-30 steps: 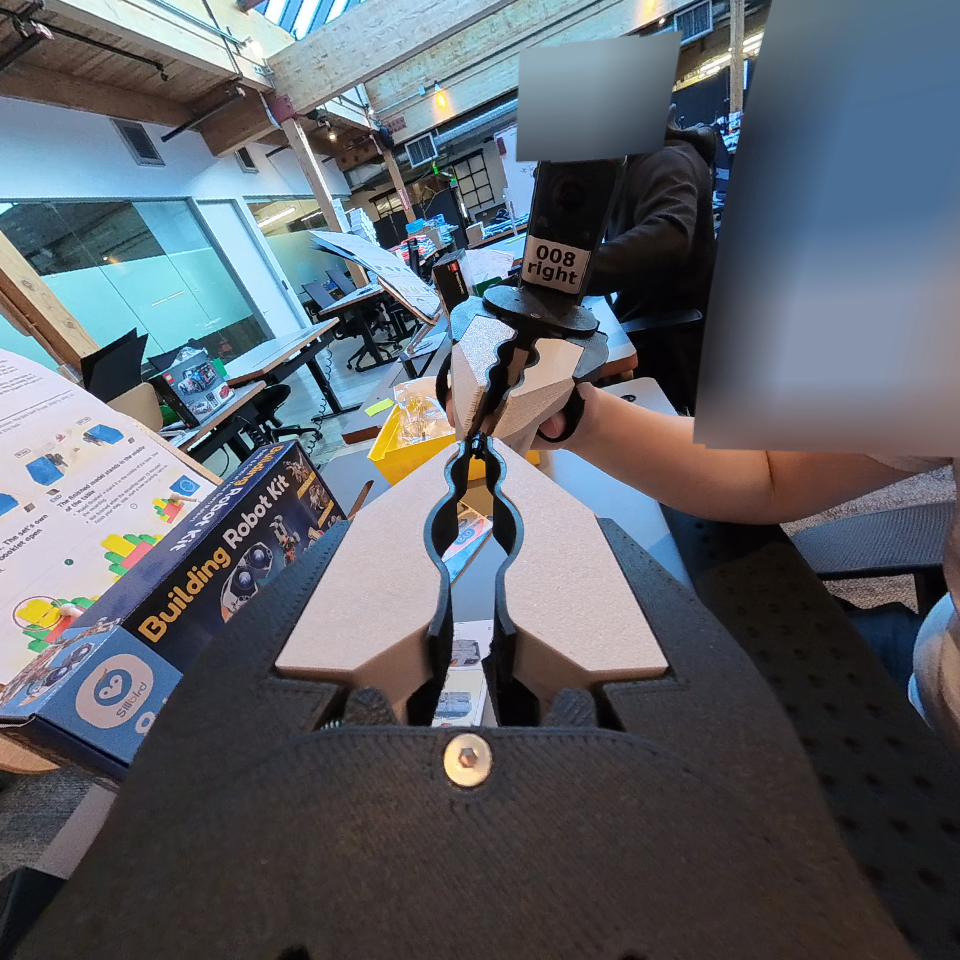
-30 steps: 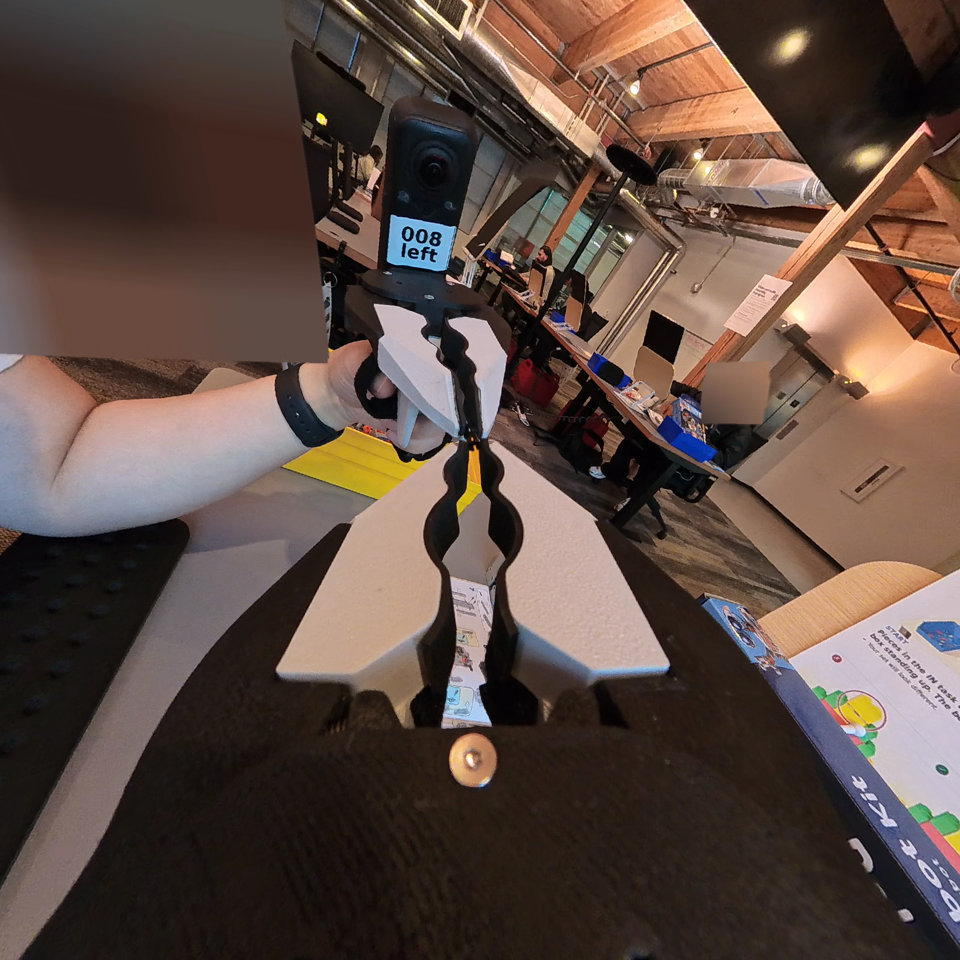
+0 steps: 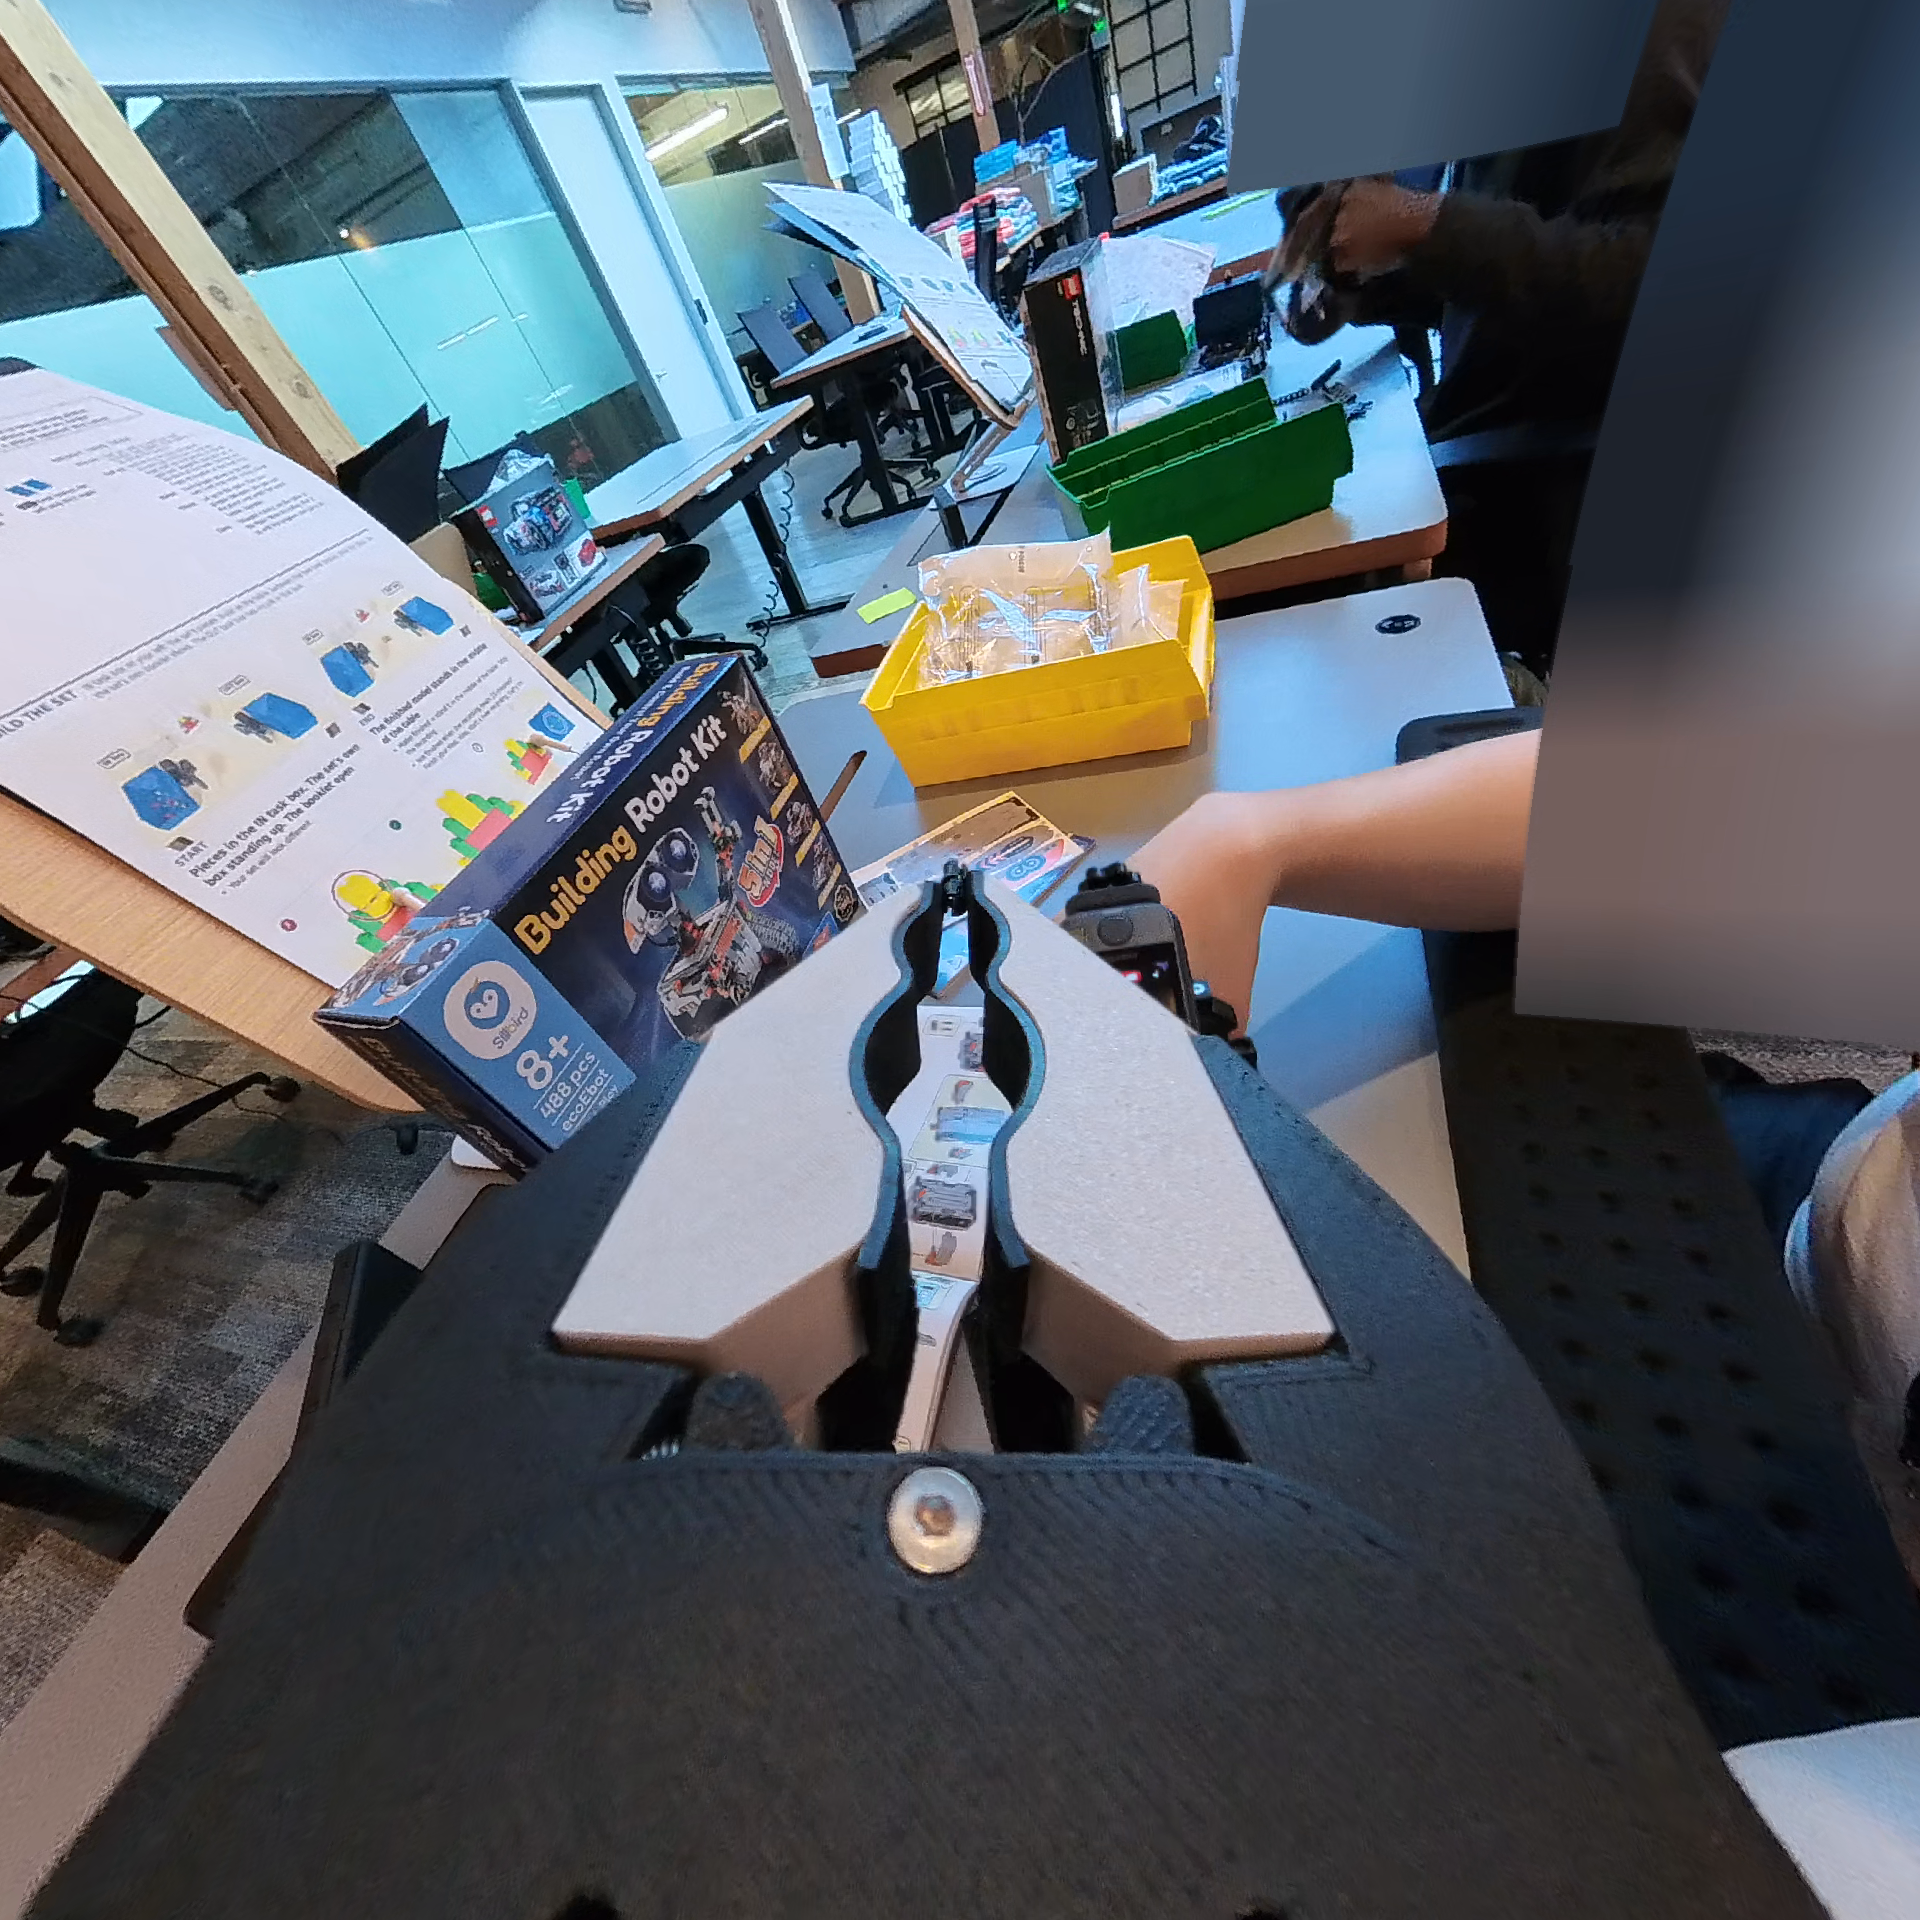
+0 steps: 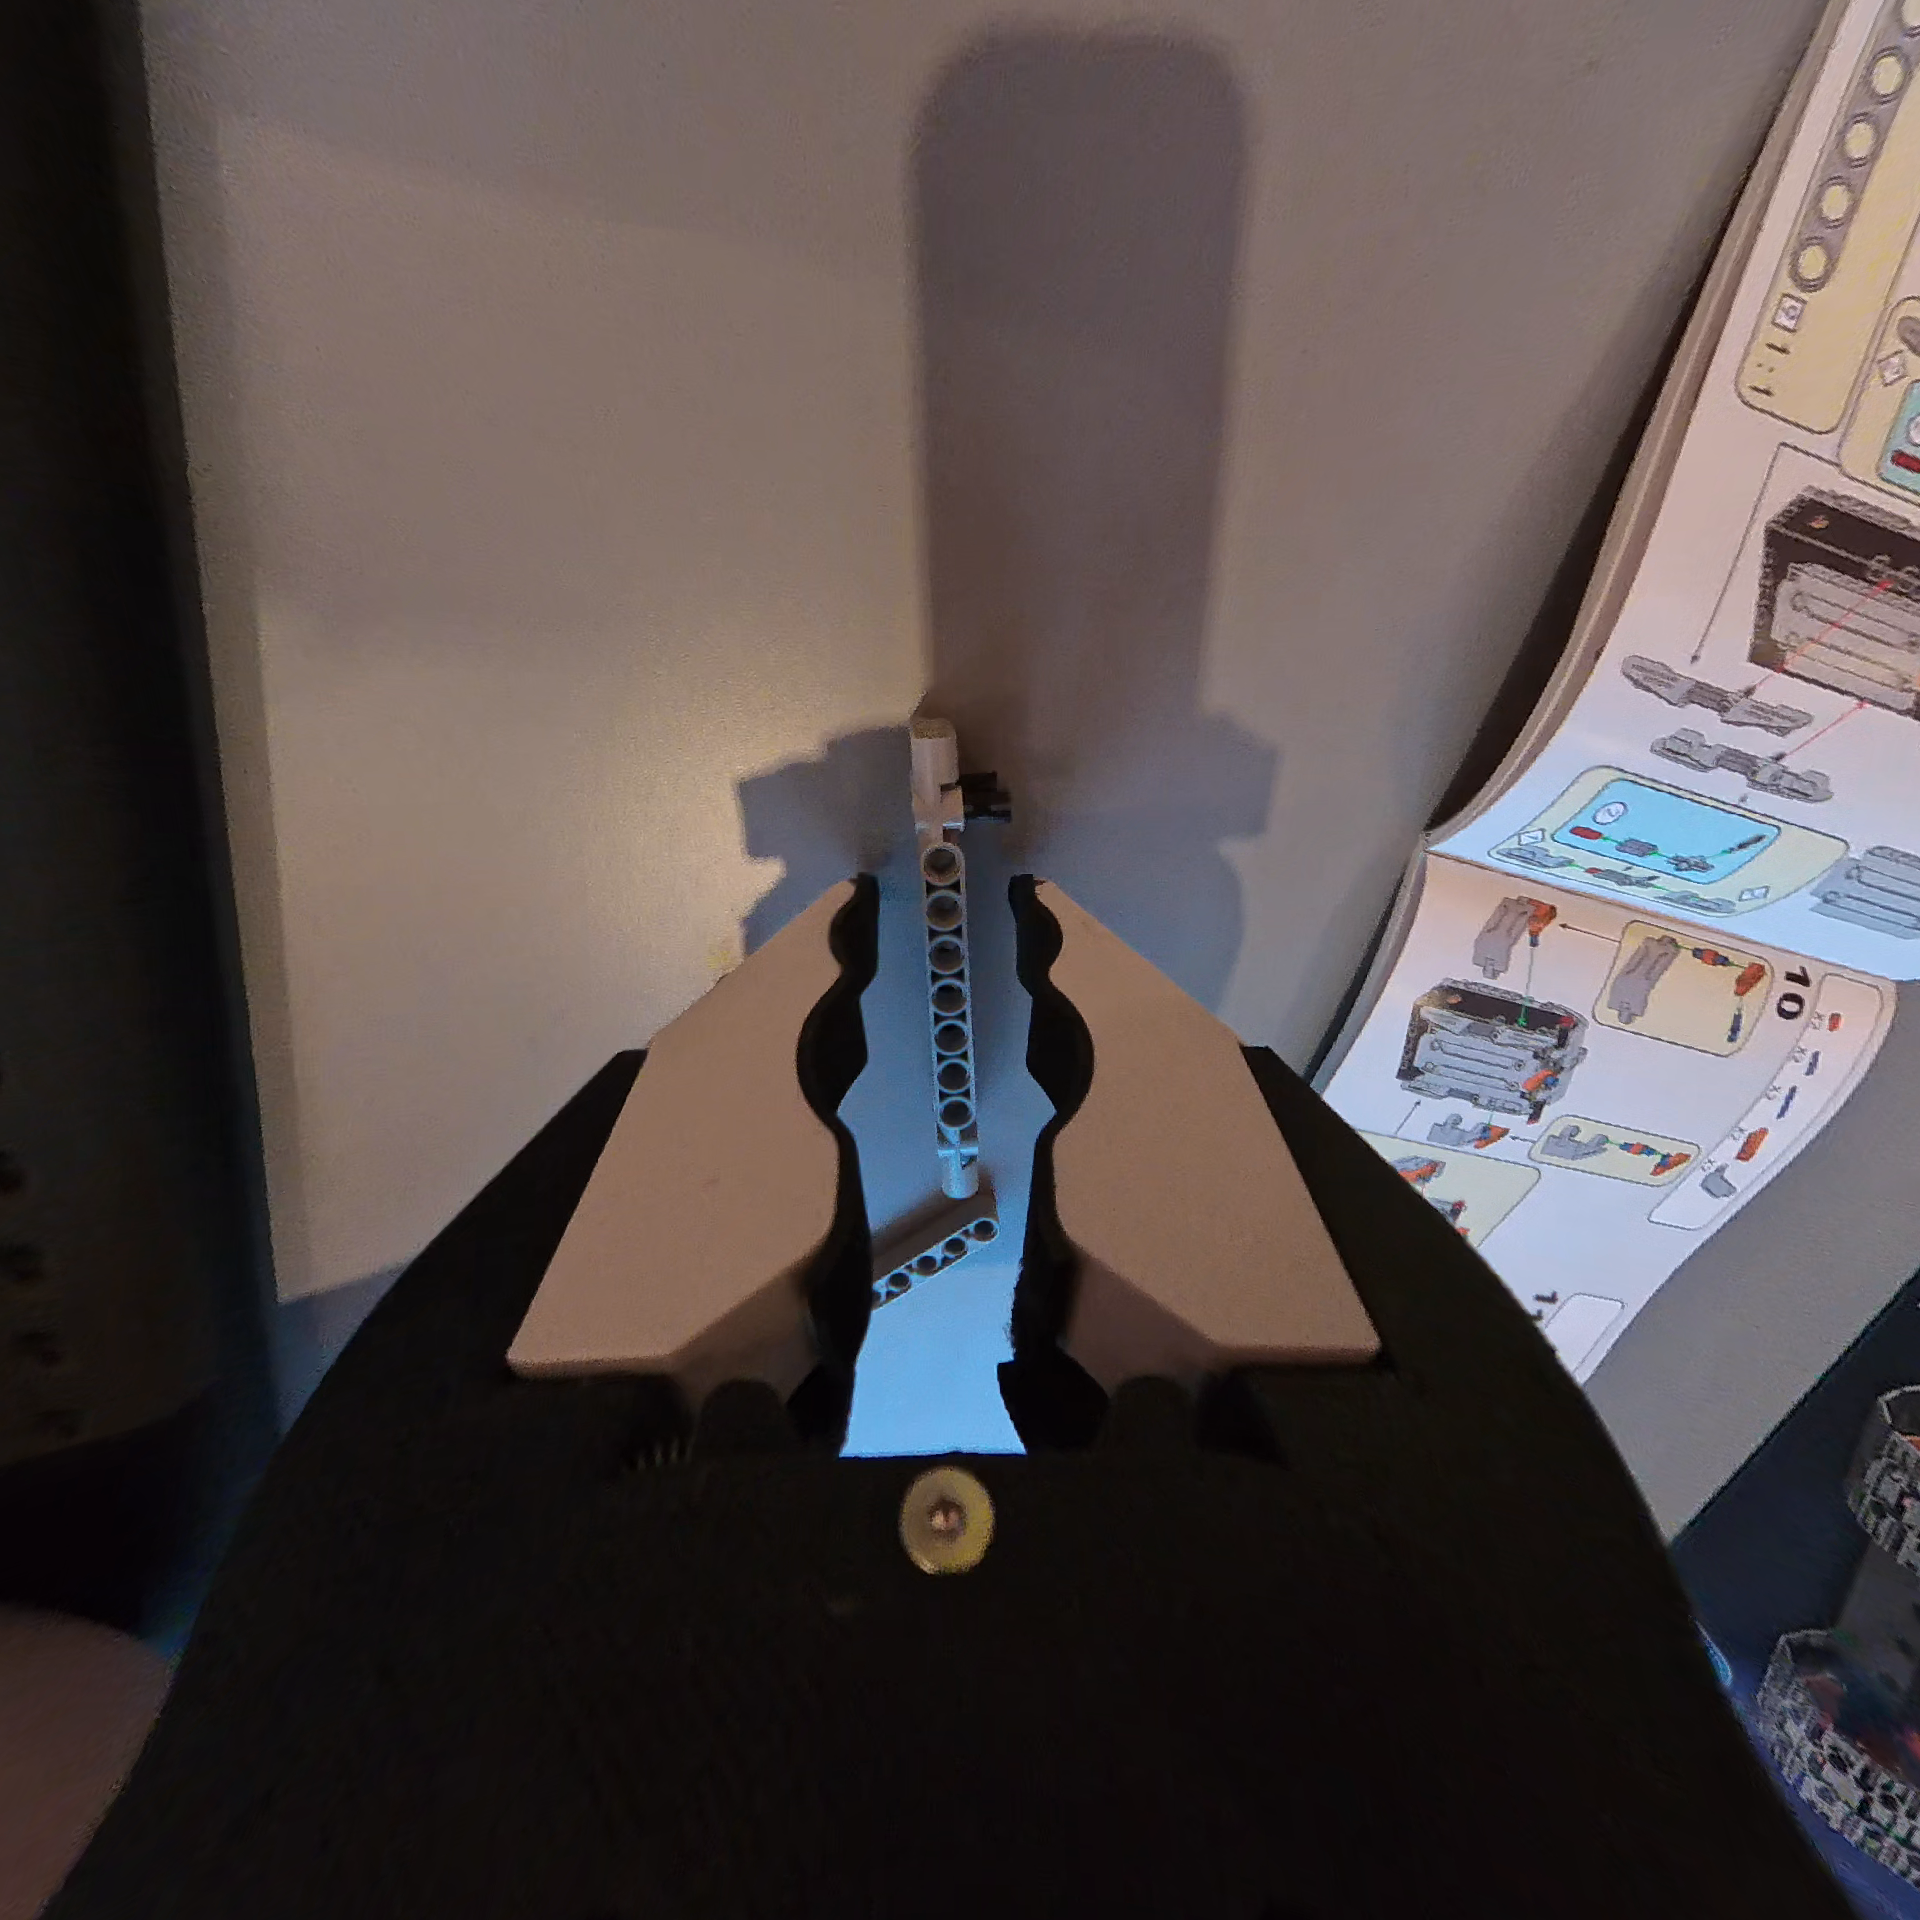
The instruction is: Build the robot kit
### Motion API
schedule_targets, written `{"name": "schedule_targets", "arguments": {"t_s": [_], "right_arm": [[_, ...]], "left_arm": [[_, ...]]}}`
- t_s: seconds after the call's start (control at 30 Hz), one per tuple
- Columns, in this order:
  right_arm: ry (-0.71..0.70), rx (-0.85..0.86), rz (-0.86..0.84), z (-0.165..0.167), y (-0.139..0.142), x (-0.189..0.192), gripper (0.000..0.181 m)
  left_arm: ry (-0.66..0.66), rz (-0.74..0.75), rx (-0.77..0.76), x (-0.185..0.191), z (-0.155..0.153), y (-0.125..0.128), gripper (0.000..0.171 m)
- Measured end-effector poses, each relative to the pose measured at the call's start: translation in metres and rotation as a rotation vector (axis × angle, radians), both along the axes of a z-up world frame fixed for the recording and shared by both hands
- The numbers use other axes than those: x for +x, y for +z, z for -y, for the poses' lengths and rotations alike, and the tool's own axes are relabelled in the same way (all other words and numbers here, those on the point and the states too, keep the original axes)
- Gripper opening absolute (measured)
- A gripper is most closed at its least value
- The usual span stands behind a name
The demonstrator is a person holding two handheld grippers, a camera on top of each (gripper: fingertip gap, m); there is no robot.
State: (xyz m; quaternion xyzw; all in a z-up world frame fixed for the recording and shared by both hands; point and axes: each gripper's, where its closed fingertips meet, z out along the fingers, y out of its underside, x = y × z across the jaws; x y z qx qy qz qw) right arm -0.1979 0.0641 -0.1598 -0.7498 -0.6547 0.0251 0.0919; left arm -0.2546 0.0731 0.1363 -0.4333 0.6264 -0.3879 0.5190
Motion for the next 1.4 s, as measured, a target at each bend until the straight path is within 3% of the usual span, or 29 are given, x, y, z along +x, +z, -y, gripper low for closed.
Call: {"name": "schedule_targets", "arguments": {"t_s": [0.17, 0.33, 0.4, 0.57, 0.63, 0.73, 0.97, 1.4], "right_arm": [[0.000, -0.005, 0.033, 0.000, -0.003, 0.005, 0.008], [0.019, 0.064, 0.039, -0.012, 0.006, 0.014, 0.007], [0.001, 0.113, -0.191, -0.021, 0.042, 0.004, 0.007], [-0.071, 0.187, -1.059, -0.022, 0.196, 0.009, 0.007], [-0.080, 0.202, -1.246, -0.017, 0.234, 0.020, 0.007], [-0.057, 0.177, -1.412, -0.003, 0.268, 0.028, 0.006], [0.034, 0.209, -1.504, 0.023, 0.300, 0.023, 0.006], [0.065, 0.227, -1.519, 0.036, 0.312, 0.014, 0.006]], "left_arm": [[0.000, 0.011, -0.001, -0.002, -0.001, 0.001, 0.002], [-0.013, 0.020, -0.021, 0.000, -0.002, 0.002, 0.002], [-0.023, 0.013, -0.046, 0.004, -0.004, -0.001, 0.002], [-0.103, 0.000, -0.195, 0.027, -0.001, -0.001, 0.002], [-0.139, -0.035, -0.237, 0.042, 0.004, -0.006, 0.002], [-0.184, -0.080, -0.293, 0.060, 0.016, -0.011, 0.002], [-0.263, 0.019, -0.494, 0.073, 0.038, 0.018, 0.002], [-0.285, 0.055, -0.520, 0.073, 0.049, 0.029, 0.001]]}}
